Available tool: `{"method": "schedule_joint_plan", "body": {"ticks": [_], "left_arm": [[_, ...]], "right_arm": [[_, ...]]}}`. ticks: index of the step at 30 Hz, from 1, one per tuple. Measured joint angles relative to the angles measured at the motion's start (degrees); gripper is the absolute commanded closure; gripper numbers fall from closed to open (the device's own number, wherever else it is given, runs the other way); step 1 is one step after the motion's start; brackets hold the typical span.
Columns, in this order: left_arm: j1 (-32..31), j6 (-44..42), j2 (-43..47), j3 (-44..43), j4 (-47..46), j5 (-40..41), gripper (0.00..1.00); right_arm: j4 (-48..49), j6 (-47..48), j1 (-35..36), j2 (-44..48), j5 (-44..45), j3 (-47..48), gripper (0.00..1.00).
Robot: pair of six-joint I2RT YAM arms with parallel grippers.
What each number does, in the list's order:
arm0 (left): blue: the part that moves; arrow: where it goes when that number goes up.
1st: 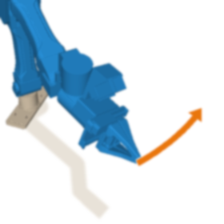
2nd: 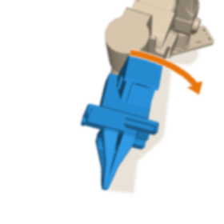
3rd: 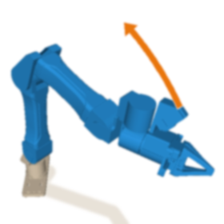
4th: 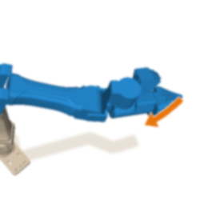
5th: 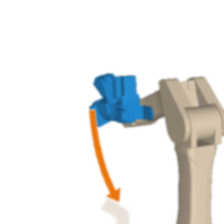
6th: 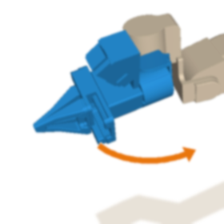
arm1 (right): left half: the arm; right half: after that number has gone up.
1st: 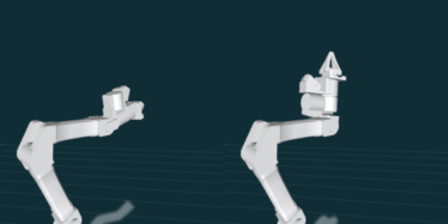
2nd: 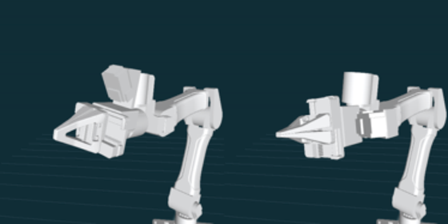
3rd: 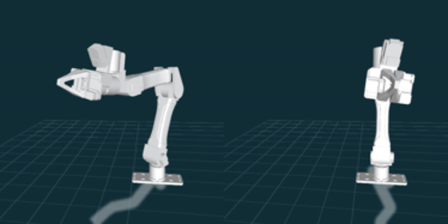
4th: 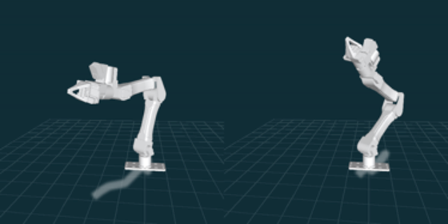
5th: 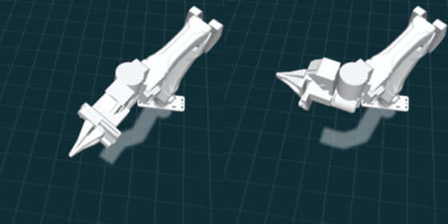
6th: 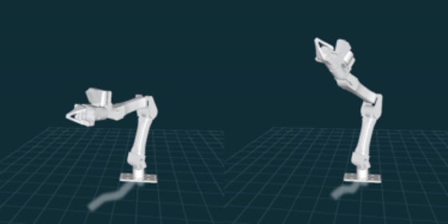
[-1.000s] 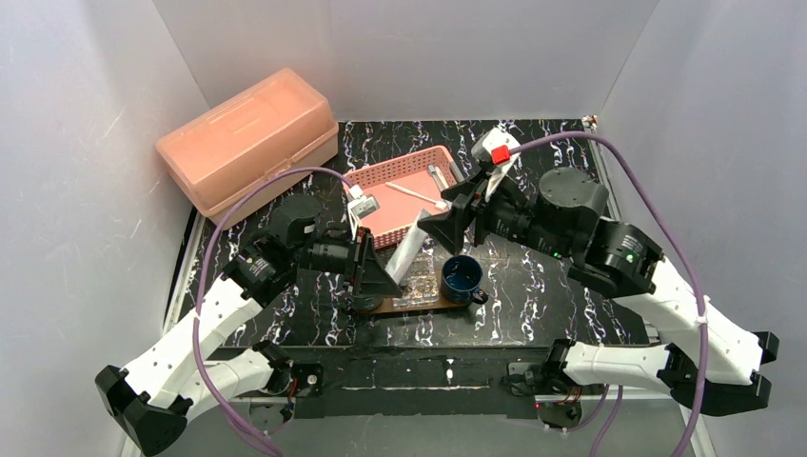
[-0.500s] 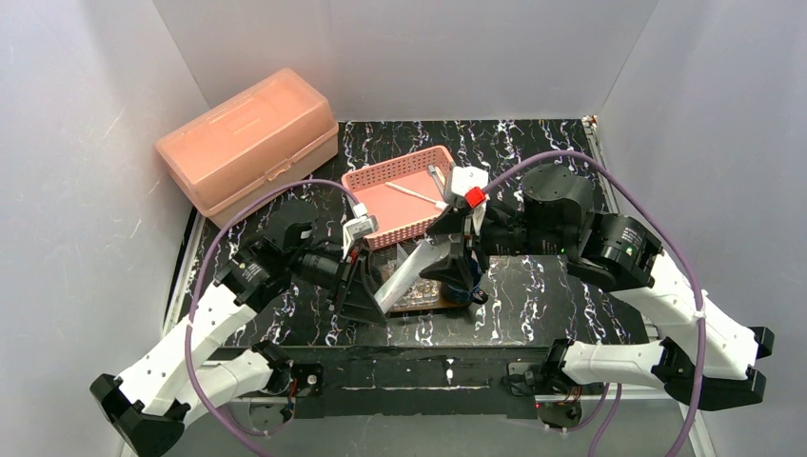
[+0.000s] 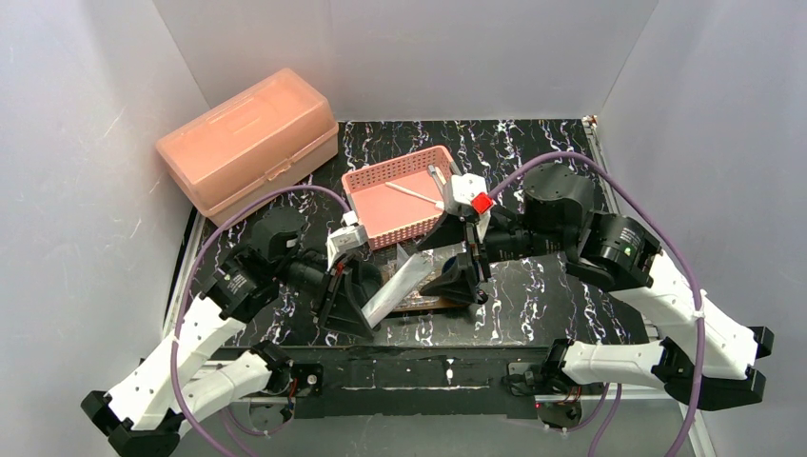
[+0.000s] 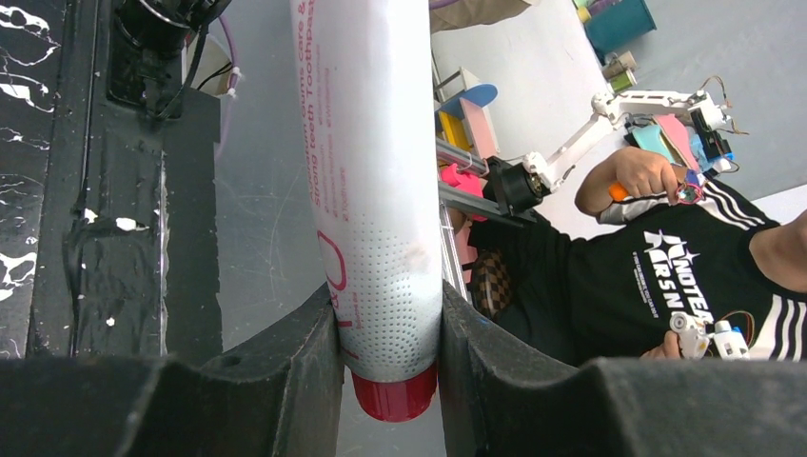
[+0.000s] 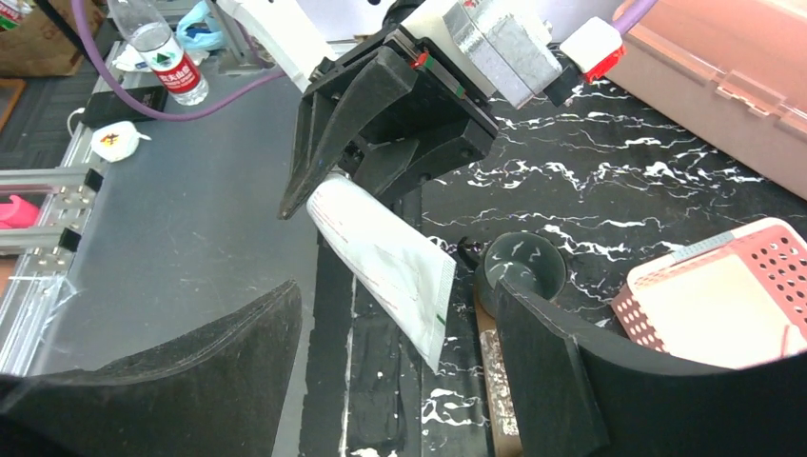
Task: Prepare toiletry sets of a toothbrush and toothpaste on the tray
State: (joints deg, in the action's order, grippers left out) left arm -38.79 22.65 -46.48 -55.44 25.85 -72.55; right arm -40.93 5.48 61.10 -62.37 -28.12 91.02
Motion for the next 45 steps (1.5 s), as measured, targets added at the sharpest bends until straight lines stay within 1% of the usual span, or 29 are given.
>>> {"method": "schedule_joint_plan", "body": {"ticks": [7, 15, 18, 22, 24, 26, 27, 29, 30, 31, 33, 34, 37, 38, 45], "left_arm": [[-0.07, -0.17, 1.44, 0.02, -0.02, -0.57, 1.0], [-0.52, -0.37, 3.58, 0.57, -0.04, -0.57, 1.0], [-0.81, -0.57, 3.96, 0.74, -0.04, -0.55, 1.0], [-1.07, -0.63, 4.11, 0.76, -0.04, -0.46, 1.0], [-1.14, -0.63, 4.2, 0.79, -0.04, -0.31, 1.0], [-1.16, -0.68, 4.26, 0.79, -0.02, -0.15, 1.0], [-1.16, -0.79, 4.31, 0.85, 0.0, -0.13, 0.95], [-1.2, -1.14, 4.44, 1.05, -0.02, -0.02, 0.88], [-1.22, -1.22, 4.48, 1.11, 0.09, 0.04, 0.82], [-1.25, -1.25, 4.48, 1.18, 0.22, 0.07, 0.75], [-1.33, -1.27, 4.46, 1.33, 0.63, 0.13, 0.66], [-1.38, -1.31, 4.42, 1.36, 0.9, 0.24, 0.57], [-1.46, -1.99, 4.13, 1.33, 1.22, 1.05, 0.4], [-1.46, -2.1, 3.96, 1.29, 1.33, 1.7, 0.36], [-1.46, -4.35, 2.08, 0.22, 4.96, 10.75, 0.21]], "right_arm": [[5.03, -3.06, 0.0, -1.99, -3.69, -2.49, 0.31], [7.67, -5.75, 0.0, -4.61, -7.06, -2.89, 0.47], [8.37, -6.36, 0.0, -4.61, -8.28, -2.89, 0.59], [8.98, -7.1, 0.0, -4.61, -9.92, -3.13, 0.67], [9.44, -7.26, 0.0, -4.61, -10.73, -3.48, 0.77], [9.55, -7.61, 0.0, -4.61, -11.54, -3.74, 0.9], [9.66, -7.91, 0.0, -4.61, -11.96, -3.82, 0.99], [9.9, -8.57, 0.0, -4.59, -12.85, -4.13, 0.99], [10.1, -8.63, 0.0, -4.52, -13.07, -4.39, 0.99], [10.56, -8.81, -0.09, -4.46, -13.31, -4.83, 0.99], [11.26, -9.27, -0.24, -4.31, -13.66, -5.6, 0.99], [11.5, -9.51, -0.28, -4.22, -13.79, -5.88, 0.99], [11.96, -9.79, -0.33, -4.04, -13.68, -6.56, 0.99], [11.91, -9.73, -0.31, -4.04, -13.51, -6.62, 0.99], [10.34, -9.49, -0.28, -4.09, -11.43, -6.86, 0.99]]}}
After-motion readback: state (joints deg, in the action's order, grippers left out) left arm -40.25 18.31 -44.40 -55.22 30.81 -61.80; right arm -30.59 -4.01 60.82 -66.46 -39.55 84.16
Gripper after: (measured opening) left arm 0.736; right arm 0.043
